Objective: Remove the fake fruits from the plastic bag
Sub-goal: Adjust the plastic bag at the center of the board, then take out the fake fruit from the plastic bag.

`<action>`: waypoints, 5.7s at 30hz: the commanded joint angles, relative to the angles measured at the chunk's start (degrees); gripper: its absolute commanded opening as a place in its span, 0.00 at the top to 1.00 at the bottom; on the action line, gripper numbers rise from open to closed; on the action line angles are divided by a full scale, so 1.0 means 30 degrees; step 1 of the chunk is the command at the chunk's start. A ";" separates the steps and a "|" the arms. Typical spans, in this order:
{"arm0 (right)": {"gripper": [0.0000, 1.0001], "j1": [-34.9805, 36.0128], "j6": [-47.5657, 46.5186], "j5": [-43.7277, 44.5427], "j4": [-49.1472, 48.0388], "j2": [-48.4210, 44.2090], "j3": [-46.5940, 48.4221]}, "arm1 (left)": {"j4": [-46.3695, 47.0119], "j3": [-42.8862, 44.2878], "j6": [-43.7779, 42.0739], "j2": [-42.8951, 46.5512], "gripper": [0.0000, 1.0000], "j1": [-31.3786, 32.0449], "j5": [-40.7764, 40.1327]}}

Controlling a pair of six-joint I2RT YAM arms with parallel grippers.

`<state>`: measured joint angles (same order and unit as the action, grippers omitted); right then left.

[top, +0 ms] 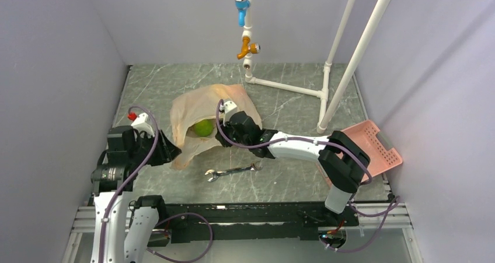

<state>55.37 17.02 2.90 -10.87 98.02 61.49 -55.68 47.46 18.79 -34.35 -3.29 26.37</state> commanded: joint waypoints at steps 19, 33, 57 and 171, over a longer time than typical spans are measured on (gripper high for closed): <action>0.76 -0.0037 0.3643 0.0734 -0.5375 -0.1797 -0.6626 | 0.8748 0.5316 -0.8380 -1.1463 0.01 1.1519 -1.2309; 0.78 -0.1051 0.5453 -0.0224 -0.5672 -0.1635 -0.6828 | 0.7613 0.9257 -0.8319 -1.9194 0.01 1.2338 -1.4847; 0.79 -0.1854 0.5676 -0.1556 -0.6817 -0.1838 -0.7580 | 0.9888 0.7077 -1.0127 -2.1009 0.37 1.5236 -2.2964; 0.90 -0.1129 0.4566 -0.2801 -1.2152 0.3007 -0.3754 | 1.3906 0.3158 -0.9368 -1.2271 1.00 1.4809 -1.6572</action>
<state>51.90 29.63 -1.69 -44.91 114.15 53.98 -16.71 57.34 -8.56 -71.64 41.69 -23.81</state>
